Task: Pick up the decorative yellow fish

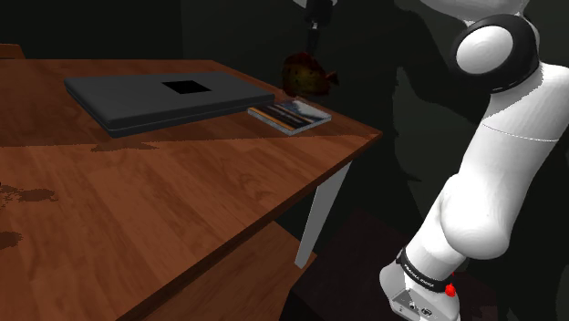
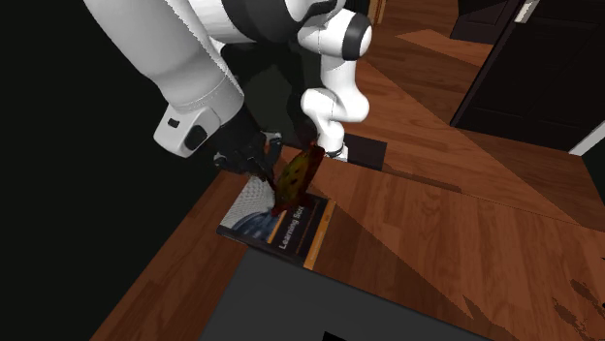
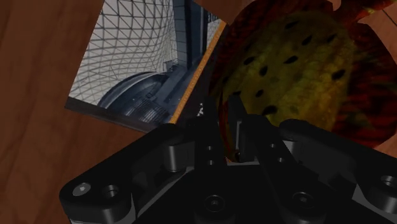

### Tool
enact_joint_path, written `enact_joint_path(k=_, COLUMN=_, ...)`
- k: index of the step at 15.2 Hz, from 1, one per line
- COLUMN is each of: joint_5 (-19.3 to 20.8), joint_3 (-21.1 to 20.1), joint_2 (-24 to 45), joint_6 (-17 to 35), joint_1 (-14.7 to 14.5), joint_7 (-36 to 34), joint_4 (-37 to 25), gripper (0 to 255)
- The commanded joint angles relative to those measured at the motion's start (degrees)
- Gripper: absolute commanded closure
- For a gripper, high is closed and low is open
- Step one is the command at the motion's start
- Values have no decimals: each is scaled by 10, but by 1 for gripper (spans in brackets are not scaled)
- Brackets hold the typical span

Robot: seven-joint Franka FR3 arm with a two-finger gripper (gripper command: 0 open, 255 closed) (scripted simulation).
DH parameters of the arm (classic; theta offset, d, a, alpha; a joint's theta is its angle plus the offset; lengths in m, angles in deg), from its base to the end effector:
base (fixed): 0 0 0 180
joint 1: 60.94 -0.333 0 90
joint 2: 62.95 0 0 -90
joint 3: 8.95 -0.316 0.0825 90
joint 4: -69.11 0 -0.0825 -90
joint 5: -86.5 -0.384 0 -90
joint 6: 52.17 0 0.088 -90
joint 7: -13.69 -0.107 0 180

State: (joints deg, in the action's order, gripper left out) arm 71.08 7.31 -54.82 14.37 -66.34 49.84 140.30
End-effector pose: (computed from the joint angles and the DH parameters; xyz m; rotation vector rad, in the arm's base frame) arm 0.5473 -0.0539 0.6687 -2.7547 -0.7331 0.1621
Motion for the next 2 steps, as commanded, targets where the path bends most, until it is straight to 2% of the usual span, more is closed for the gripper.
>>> enact_joint_path(k=1, joint_5=-2, joint_3=0, joint_2=4, joint_6=-11, joint_1=1, joint_7=-3, joint_4=-15, gripper=255)
enact_joint_path(k=2, joint_5=-2, joint_3=0, joint_2=3, joint_6=-11, joint_1=1, joint_7=-3, joint_4=-15, gripper=255)
